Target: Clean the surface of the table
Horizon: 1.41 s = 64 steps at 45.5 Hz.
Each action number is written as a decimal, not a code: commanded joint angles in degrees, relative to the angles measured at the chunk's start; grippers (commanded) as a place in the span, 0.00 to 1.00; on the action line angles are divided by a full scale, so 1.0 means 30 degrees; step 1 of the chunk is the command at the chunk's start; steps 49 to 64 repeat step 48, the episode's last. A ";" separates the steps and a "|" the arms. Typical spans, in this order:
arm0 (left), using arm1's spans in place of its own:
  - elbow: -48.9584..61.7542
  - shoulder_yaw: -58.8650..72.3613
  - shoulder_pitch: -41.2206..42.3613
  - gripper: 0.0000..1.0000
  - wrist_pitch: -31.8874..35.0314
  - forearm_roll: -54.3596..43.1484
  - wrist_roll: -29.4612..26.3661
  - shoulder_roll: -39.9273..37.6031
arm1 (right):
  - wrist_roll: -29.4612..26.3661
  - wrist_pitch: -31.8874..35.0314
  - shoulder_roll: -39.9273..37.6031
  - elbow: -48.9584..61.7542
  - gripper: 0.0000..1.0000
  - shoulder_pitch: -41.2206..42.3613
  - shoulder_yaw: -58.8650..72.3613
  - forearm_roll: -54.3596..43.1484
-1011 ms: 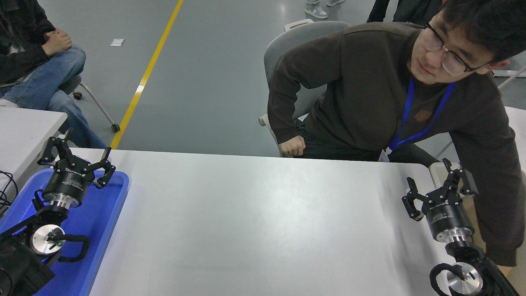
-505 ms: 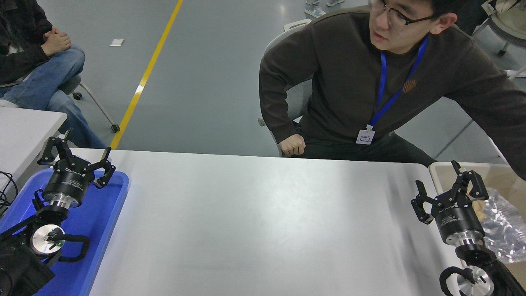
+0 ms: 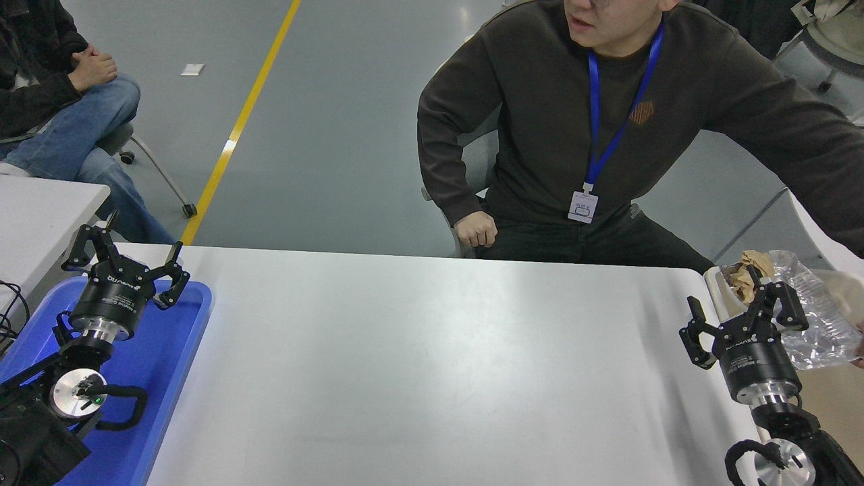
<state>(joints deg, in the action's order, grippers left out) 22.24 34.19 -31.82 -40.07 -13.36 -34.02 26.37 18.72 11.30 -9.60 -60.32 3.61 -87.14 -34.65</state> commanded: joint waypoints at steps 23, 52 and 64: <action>0.0000 0.0000 0.0000 1.00 -0.0002 0.0000 0.0032 0.0000 | -0.0001 -0.0105 0.0154 -0.0519 0.99 -0.0501 -0.0076 0.0006; 0.0000 0.0000 0.0000 1.00 -0.0002 0.0000 0.0003 0.0000 | -0.0001 -0.0163 0.0095 -0.0636 0.99 -0.0648 -0.0163 0.0006; 0.0000 0.0000 0.0000 1.00 -0.0002 0.0000 0.0003 0.0000 | -0.0001 -0.0163 0.0095 -0.0636 0.99 -0.0648 -0.0163 0.0006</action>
